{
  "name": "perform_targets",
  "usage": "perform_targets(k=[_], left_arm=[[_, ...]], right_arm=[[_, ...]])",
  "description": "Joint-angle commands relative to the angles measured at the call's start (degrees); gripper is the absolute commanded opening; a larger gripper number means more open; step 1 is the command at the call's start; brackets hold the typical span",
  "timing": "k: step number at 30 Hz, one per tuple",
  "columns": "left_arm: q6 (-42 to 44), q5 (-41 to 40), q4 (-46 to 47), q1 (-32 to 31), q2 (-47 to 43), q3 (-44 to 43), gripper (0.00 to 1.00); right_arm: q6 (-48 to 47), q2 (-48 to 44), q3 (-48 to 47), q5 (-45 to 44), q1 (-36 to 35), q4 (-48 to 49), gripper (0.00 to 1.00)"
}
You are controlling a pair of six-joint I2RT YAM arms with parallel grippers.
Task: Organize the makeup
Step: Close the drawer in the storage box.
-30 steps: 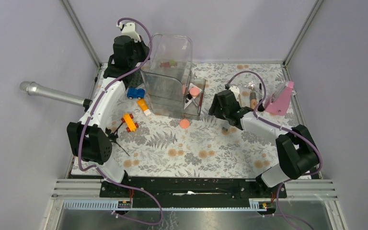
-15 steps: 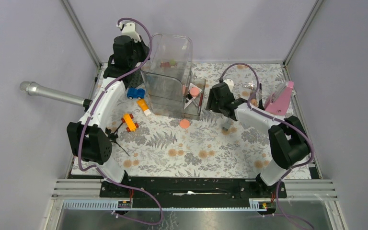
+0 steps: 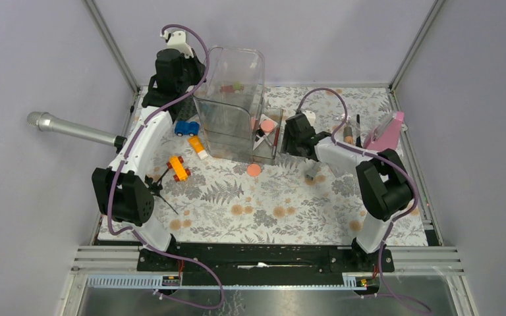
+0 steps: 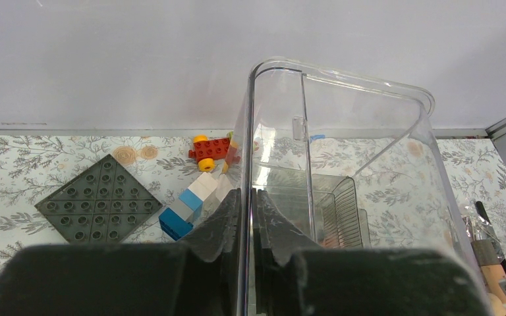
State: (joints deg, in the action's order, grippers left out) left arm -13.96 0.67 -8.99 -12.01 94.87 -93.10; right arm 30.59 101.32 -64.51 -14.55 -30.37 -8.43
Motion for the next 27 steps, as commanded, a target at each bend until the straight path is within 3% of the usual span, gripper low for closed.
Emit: perform_targets(k=[1, 14, 27], left_arm=[[-0.02, 4.06, -8.14, -1.26, 0.64, 2.05, 0.09], [-0.29, 4.47, -8.06, -1.26, 0.87, 1.96, 0.08], [-0.19, 4.46, -8.07, -1.17, 0.84, 1.92, 0.08]], right_arm=[[-2.48, 3.09, -5.59, -3.17, -0.30, -0.82, 0.63], [-2.29, 10.96, -12.27, -5.88, -0.28, -0.30, 0.58], [-2.93, 10.39, -11.91, -6.01, -0.20, -0.22, 0.58]])
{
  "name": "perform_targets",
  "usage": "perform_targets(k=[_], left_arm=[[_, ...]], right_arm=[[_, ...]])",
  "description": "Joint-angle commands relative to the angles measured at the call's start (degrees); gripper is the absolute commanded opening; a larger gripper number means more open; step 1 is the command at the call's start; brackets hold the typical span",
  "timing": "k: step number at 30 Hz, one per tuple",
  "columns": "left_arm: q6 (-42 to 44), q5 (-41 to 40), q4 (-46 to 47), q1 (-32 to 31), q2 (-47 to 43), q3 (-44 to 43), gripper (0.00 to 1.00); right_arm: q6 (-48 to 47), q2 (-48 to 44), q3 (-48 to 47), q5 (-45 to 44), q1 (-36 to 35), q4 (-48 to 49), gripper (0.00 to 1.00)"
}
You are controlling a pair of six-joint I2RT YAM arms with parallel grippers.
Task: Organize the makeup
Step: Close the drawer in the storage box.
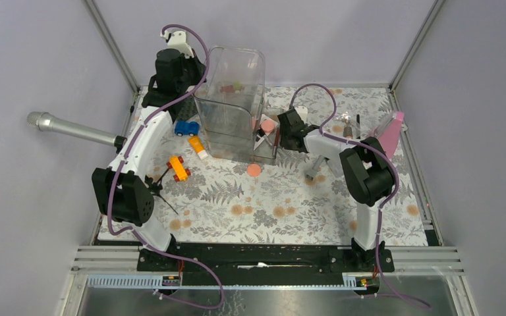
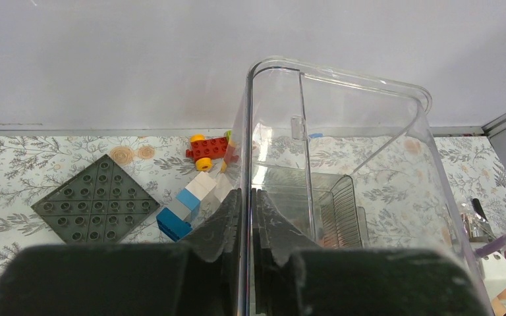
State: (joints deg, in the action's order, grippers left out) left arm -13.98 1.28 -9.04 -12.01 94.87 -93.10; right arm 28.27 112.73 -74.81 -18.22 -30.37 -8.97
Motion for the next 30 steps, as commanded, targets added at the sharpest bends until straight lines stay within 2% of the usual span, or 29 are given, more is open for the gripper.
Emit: perform_targets(k=[1, 11, 15, 30], left_arm=[[-0.17, 3.89, -8.03, -1.17, 0.92, 1.95, 0.08], [-0.26, 4.18, -8.01, -1.17, 0.86, 1.91, 0.08], [-0.17, 3.82, -8.01, -1.17, 1.02, 1.94, 0.08], [-0.17, 4.04, -8.05, -1.18, 1.28, 1.93, 0.08]], right_arm=[[-0.89, -1.10, -1.81, -2.34, -0.15, 0.10, 0.58], [-0.41, 2.21, -5.50, -1.55, -0.13, -2.96, 0.58], [1.02, 3.57, -5.00, 2.07, -0.13, -0.66, 0.58], [1.77, 3.82, -5.60, 5.88, -0.04, 2.16, 0.59]])
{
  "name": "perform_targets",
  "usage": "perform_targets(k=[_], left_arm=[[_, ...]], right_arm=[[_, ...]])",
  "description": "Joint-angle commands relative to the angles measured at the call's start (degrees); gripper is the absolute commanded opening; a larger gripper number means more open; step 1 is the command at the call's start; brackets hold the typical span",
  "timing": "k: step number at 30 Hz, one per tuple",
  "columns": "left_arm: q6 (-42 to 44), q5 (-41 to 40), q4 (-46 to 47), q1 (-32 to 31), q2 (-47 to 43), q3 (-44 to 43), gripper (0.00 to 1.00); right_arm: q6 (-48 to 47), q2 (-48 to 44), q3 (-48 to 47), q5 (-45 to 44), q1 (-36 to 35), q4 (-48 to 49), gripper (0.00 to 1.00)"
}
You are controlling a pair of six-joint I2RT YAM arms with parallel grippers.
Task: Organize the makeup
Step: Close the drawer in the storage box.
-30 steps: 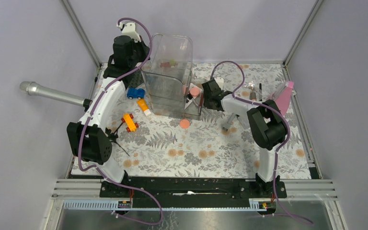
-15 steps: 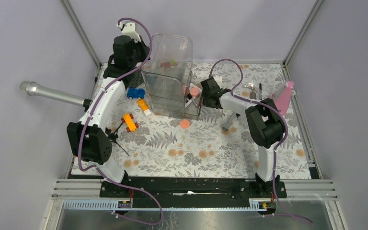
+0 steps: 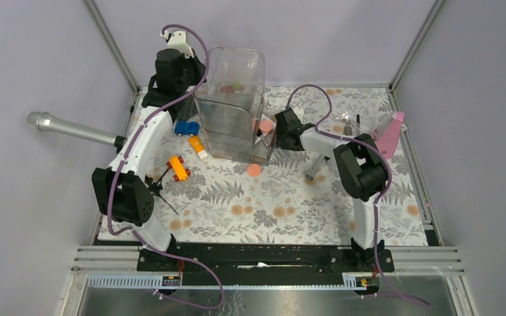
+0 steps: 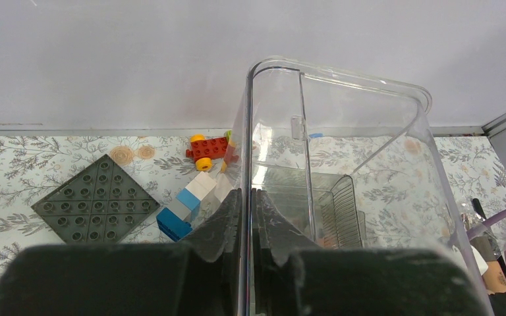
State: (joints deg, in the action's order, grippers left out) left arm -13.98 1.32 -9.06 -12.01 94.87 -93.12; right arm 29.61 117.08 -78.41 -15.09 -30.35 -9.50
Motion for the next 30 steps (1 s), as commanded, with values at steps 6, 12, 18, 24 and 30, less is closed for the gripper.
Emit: perform_targets(k=[6, 12, 18, 24, 30], left_arm=[[-0.17, 4.16, -8.08, -1.20, 1.46, 1.86, 0.08], [-0.15, 4.24, -8.06, -1.17, 1.49, 1.83, 0.08], [-0.26, 4.35, -8.08, -1.17, 1.39, 1.83, 0.08], [-0.17, 4.31, -8.08, -1.17, 1.43, 1.82, 0.08], [-0.26, 4.50, -8.08, -1.17, 1.48, 1.80, 0.07]], right_arm=[[4.47, 2.48, -3.47, 7.98, -0.06, 5.76, 0.59], [10.11, 4.81, -2.31, 14.02, -0.09, 13.25, 0.59], [14.86, 6.54, -1.63, 20.63, -0.06, 19.08, 0.59], [18.44, 7.95, 0.03, 28.67, 0.11, 26.58, 0.59], [20.88, 3.93, 6.36, 26.68, 2.37, 30.51, 0.59]])
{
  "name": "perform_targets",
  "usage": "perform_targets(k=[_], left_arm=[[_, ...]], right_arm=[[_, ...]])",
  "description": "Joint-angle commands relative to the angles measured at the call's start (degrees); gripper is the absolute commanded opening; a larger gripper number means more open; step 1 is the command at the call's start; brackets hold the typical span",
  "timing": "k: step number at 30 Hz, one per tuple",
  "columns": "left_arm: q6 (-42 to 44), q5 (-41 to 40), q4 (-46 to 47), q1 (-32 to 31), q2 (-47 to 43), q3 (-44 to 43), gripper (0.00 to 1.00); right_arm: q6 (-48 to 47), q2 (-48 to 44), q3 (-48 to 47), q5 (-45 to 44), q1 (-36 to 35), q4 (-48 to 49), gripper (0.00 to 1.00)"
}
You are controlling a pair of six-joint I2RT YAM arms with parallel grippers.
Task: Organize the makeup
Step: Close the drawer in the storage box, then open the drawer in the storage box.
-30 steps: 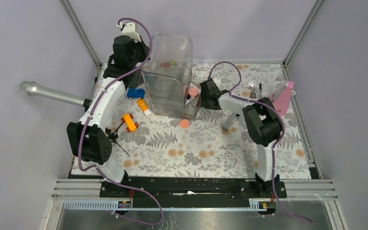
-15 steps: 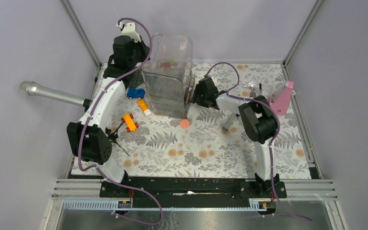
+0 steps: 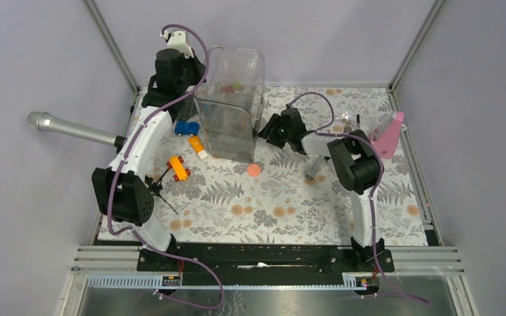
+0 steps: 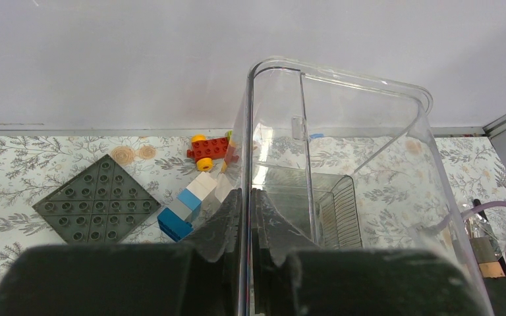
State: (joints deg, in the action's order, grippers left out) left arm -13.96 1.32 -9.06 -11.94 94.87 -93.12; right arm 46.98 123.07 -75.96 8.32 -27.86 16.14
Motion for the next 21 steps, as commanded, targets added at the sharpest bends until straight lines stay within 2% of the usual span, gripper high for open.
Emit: perform_targets(k=[1, 4, 7, 12, 21], left_arm=[[-0.26, 4.54, -8.08, -1.28, 1.49, 1.83, 0.07], [-0.28, 4.48, -8.08, -1.24, 1.46, 1.85, 0.07], [-0.37, 4.62, -8.08, -1.29, 1.59, 1.89, 0.07], [-0.29, 4.49, -8.08, -1.33, 1.72, 1.95, 0.07], [-0.19, 4.44, -8.08, -1.33, 1.77, 2.03, 0.07]], right_arm=[[3.81, -3.24, 5.36, 1.92, 0.43, 4.80, 0.59], [5.06, -6.98, 10.33, -1.89, 2.03, 5.56, 0.59], [7.07, -9.65, 15.18, -0.71, 3.75, 10.84, 0.58], [12.42, -11.88, 22.68, 4.05, 5.03, 26.70, 0.57], [26.73, -7.92, 23.87, 11.36, 5.33, 52.22, 0.50]])
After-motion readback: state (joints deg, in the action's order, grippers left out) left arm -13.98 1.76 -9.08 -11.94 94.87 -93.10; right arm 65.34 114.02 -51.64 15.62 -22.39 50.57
